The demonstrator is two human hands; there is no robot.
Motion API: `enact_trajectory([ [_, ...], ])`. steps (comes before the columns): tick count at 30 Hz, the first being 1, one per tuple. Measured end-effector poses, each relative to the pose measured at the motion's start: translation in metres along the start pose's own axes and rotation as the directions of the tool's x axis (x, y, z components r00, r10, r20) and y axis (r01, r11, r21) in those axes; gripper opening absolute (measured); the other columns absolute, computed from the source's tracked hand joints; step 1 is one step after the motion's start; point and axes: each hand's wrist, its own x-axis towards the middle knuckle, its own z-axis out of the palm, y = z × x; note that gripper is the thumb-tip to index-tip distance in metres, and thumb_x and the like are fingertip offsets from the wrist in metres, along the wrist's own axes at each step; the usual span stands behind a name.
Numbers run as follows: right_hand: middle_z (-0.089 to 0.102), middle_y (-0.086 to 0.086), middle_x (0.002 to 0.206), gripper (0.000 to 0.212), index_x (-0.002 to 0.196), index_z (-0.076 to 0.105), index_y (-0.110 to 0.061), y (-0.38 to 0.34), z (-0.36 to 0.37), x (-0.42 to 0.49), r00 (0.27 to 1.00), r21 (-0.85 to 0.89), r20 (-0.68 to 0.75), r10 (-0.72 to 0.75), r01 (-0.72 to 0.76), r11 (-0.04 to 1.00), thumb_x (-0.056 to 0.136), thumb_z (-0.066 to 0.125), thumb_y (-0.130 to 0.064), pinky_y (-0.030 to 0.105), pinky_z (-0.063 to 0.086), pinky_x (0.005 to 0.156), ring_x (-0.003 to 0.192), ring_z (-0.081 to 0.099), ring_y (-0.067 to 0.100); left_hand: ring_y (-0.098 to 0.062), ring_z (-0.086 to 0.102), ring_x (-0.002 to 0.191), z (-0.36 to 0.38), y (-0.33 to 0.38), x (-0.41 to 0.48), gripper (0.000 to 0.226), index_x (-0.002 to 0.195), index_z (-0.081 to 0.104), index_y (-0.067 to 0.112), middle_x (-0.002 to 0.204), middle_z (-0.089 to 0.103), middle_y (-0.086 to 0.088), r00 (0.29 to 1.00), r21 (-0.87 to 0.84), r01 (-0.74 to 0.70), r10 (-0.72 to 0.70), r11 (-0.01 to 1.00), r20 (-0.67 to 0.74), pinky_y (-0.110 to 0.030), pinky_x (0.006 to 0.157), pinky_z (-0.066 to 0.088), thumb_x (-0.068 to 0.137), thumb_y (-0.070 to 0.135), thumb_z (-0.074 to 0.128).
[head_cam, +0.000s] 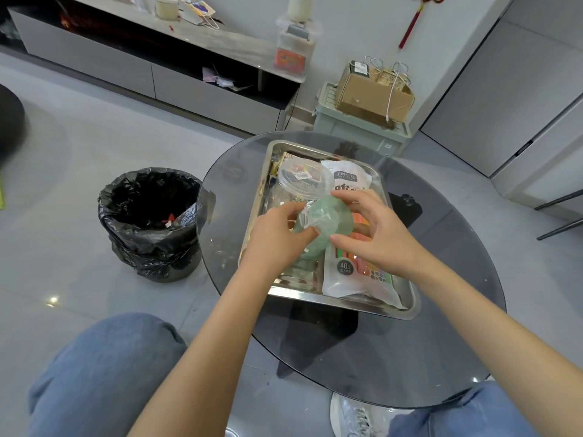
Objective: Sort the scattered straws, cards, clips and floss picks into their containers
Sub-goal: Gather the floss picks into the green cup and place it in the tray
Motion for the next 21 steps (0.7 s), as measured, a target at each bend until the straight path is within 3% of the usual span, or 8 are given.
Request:
enact_trajectory([
  [6,0.042,-0.004,0.126,0.058,0.13,0.05,-0.024,-0.003,0.009,0.005,0.996,-0.019,-0.067,-0.064,0.063,0.998,0.078,0.075,-0.013,0.018,0.049,0.092,0.122,0.047,0.005,-0.004,0.063,0.09,0.001,0.0,0.002,0.034,0.108,0.07,0.026,0.085,0.064,0.02,0.998,-0.078,0.037,-0.041,0.996,-0.054,-0.021,0.072,0.051,0.075,0.031,0.079],
  [8,0.041,-0.005,0.125,0.059,0.131,0.049,-0.024,-0.003,0.01,0.006,0.995,-0.055,-0.065,-0.079,0.075,0.996,0.079,0.075,-0.014,0.016,0.048,0.091,0.121,0.046,0.003,-0.003,0.064,0.087,0.001,0.001,0.002,0.032,0.104,0.072,0.027,0.082,0.065,0.021,0.997,-0.082,0.035,-0.04,0.996,-0.063,-0.023,0.073,0.052,0.074,0.03,0.08],
  [12,0.041,-0.004,0.126,0.057,0.132,0.049,-0.024,-0.004,0.012,0.011,0.997,-0.068,-0.059,-0.041,0.037,0.997,0.081,0.073,-0.017,0.018,0.049,0.092,0.122,0.045,0.004,-0.009,0.066,0.082,0.0,0.003,0.0,0.027,0.102,0.073,0.029,0.081,0.07,0.012,0.997,-0.082,0.04,-0.045,0.996,-0.056,-0.029,0.074,0.055,0.076,0.029,0.078],
  [15,0.042,-0.006,0.123,0.056,0.131,0.049,-0.026,-0.003,0.009,0.013,1.0,-0.051,-0.031,0.005,-0.006,0.999,0.081,0.073,-0.019,0.014,0.048,0.091,0.121,0.044,0.002,-0.02,0.067,0.089,-0.004,0.006,-0.001,0.025,0.106,0.072,0.026,0.09,0.072,-0.002,0.996,-0.117,0.078,-0.073,0.99,0.047,-0.038,0.081,0.056,0.082,0.021,0.073],
  [17,0.042,-0.007,0.123,0.057,0.132,0.049,-0.027,-0.003,0.006,0.014,1.0,-0.06,-0.02,0.019,-0.02,0.998,0.081,0.073,-0.019,0.015,0.048,0.091,0.121,0.044,0.002,-0.019,0.067,0.093,-0.007,0.008,-0.001,0.026,0.109,0.071,0.024,0.094,0.072,0.0,0.99,-0.139,0.108,-0.094,0.984,0.101,-0.036,0.084,0.055,0.085,0.013,0.069],
  [21,0.042,-0.005,0.128,0.056,0.132,0.049,-0.027,-0.004,0.004,0.017,0.997,-0.01,0.008,0.078,-0.078,0.997,0.082,0.072,-0.019,0.018,0.049,0.092,0.125,0.044,0.008,-0.017,0.067,0.091,-0.007,0.007,-0.002,0.022,0.107,0.072,0.02,0.093,0.072,0.0,0.994,-0.155,0.11,-0.106,0.982,0.034,-0.034,0.084,0.055,0.088,0.012,0.065],
])
